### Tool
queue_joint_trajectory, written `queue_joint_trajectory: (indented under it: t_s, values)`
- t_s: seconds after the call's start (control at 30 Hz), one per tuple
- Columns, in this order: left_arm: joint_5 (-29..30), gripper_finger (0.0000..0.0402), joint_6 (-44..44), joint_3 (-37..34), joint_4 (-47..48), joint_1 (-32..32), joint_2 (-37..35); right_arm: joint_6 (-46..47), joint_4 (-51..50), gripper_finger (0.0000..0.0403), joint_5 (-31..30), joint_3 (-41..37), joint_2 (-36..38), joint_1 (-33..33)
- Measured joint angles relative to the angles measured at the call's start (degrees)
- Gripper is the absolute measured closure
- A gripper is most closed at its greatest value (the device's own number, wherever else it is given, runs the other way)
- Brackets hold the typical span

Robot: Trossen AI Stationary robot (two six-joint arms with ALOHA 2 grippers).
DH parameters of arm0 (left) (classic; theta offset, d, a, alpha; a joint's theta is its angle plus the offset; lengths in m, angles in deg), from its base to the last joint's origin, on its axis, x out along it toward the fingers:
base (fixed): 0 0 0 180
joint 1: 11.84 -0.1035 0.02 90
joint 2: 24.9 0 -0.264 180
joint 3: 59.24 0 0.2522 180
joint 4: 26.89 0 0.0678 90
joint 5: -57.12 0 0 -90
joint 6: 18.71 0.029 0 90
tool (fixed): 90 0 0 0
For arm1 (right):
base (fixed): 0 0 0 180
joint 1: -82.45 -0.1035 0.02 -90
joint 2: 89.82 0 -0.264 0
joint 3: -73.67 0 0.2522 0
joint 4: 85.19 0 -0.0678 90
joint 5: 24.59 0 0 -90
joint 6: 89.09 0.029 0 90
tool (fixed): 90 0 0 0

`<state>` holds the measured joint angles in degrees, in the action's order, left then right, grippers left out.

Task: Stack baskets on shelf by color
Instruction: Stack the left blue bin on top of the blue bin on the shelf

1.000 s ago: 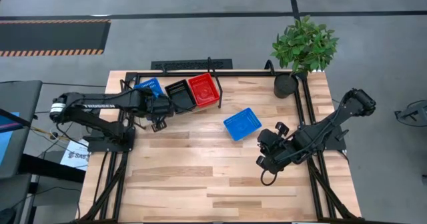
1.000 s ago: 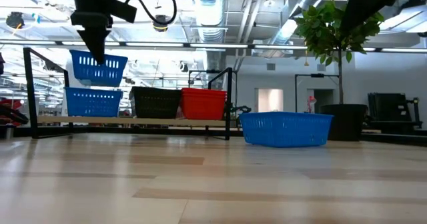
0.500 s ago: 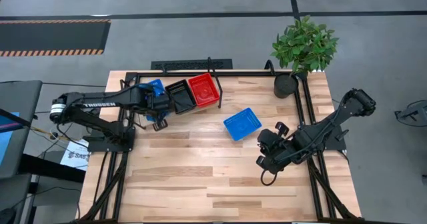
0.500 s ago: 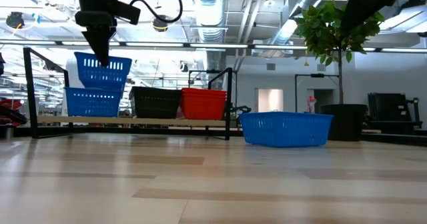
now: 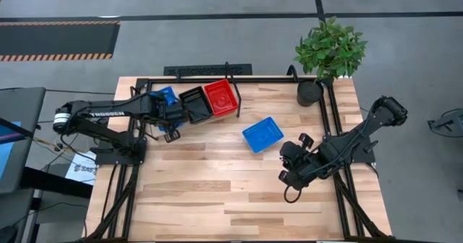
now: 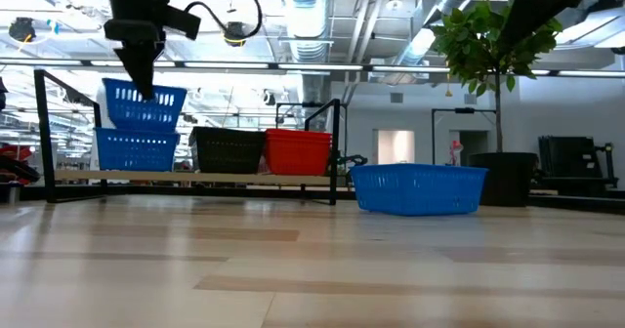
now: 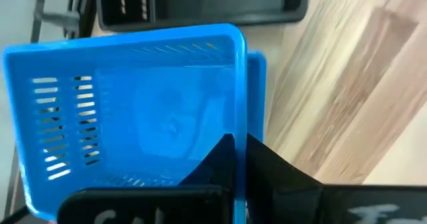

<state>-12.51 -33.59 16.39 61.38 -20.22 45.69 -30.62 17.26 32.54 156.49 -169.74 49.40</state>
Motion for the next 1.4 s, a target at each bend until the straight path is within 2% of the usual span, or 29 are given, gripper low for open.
queue_joint_trajectory:
  t_s: [0.53,1.27,1.4]
  values:
    - [0.4,0.0401,-0.7,-5.9,-4.2,0.1,-0.3,-0.5,-0.1,0.0285,0.0,0.0,0.0,0.0]
    - [-2.2,0.0401,0.9,-5.9,-5.1,0.0,-0.3,-0.5,0.0,0.0285,0.0,0.0,0.0,0.1]
    - [-2.4,0.0383,1.7,-5.9,-5.1,0.0,-0.3,-0.5,0.0,0.0285,0.0,0.0,0.0,0.1]
